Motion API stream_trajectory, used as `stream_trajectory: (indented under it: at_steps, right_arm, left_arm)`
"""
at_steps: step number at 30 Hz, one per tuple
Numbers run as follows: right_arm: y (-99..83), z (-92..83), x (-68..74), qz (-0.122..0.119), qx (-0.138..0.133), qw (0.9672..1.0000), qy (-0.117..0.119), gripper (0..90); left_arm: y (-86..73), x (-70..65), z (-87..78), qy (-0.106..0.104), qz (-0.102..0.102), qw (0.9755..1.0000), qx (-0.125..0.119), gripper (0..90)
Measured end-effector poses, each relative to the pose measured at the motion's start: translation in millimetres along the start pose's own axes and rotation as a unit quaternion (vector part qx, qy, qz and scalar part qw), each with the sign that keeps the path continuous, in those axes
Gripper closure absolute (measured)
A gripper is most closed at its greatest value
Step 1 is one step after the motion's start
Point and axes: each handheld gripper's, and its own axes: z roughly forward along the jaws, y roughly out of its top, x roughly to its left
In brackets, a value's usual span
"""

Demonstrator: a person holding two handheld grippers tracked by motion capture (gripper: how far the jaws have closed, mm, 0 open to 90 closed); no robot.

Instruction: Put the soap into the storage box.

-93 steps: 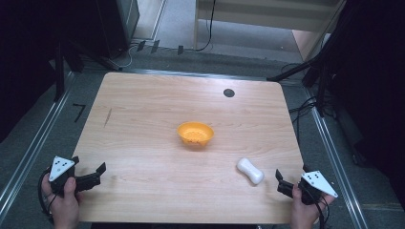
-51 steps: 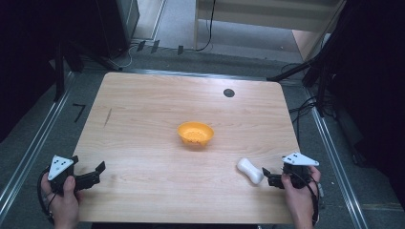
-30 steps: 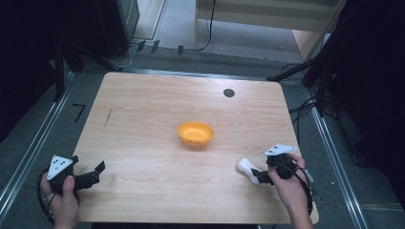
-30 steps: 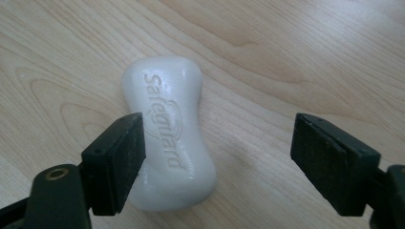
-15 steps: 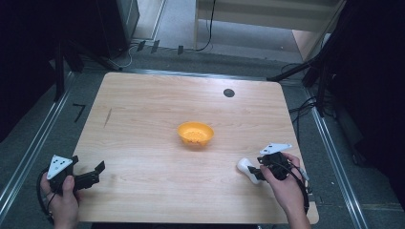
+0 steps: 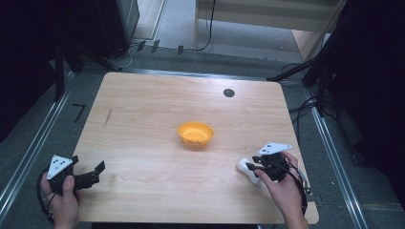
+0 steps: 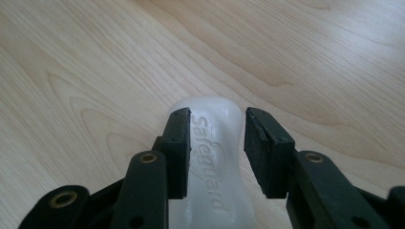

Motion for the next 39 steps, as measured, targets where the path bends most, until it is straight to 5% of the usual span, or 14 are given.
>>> stream_trajectory:
  at_steps: [4, 10, 13, 39]
  right_arm:
    - [0.0, -1.5, 5.4, -0.035, 0.013, 0.9993, 0.007, 55.2]
    - [0.6, 2.4, 4.3, -0.023, 0.035, 0.9987, 0.031, 45.8]
    - [0.8, 5.7, 5.6, -0.026, 0.05, 0.9981, 0.024, 39.3]
    - [-8.9, 21.5, 3.7, 0.001, 0.098, 0.9951, 0.013, 39.5]
  left_arm:
    - [0.1, 0.2, 0.2, -0.001, -0.001, 1.0, 0.001, 0.0]
    - [0.1, 0.4, 0.3, 0.0, -0.002, 1.0, -0.001, 0.0]
    - [0.2, 0.5, 0.4, 0.0, -0.003, 1.0, -0.001, 0.0]
    - [0.3, 0.8, 0.7, -0.001, -0.003, 1.0, 0.0, 0.0]
